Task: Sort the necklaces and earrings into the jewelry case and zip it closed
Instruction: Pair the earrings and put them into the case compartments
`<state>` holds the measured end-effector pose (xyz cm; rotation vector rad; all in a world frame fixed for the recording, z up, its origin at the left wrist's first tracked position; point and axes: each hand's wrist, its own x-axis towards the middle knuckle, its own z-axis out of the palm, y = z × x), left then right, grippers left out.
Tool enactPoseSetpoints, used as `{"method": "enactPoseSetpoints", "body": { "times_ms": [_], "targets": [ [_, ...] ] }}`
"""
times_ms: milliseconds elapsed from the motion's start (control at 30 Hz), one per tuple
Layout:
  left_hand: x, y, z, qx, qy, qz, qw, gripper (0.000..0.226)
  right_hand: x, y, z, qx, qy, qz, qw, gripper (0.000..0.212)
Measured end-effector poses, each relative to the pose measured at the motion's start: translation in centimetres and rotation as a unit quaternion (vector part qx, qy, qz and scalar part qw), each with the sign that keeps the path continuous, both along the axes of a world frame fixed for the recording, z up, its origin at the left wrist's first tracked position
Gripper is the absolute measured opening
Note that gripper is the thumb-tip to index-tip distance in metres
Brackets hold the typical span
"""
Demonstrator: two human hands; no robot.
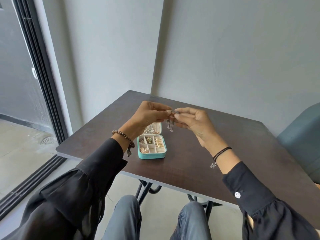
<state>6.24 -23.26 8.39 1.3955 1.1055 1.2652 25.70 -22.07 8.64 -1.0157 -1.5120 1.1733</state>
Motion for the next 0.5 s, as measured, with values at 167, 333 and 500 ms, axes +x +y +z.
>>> {"method": "enactPoseSetpoints", "body": {
  "times_ms": [167,333,500],
  "targets": [
    [-2.0,-1.4,-1.1,0.001,0.018,0.030,0.999,0.026,-2.2,-0.6,-1.3,0.001,-0.003,0.012,1.000,0.021],
    [-3.4,-2.6,-2.3,-0.007,0.037,0.024,0.999,0.022,-3.5,-1.2,-3.2,-0.015,-0.021,0.023,0.999,0.020],
    [-4.1,-3.4,-4.5,-0.035,0.021,0.033,0.999,0.023,-4.4,-1.9,-5.4,-0.034,-0.038,0.023,0.998,0.017]
  ]
}}
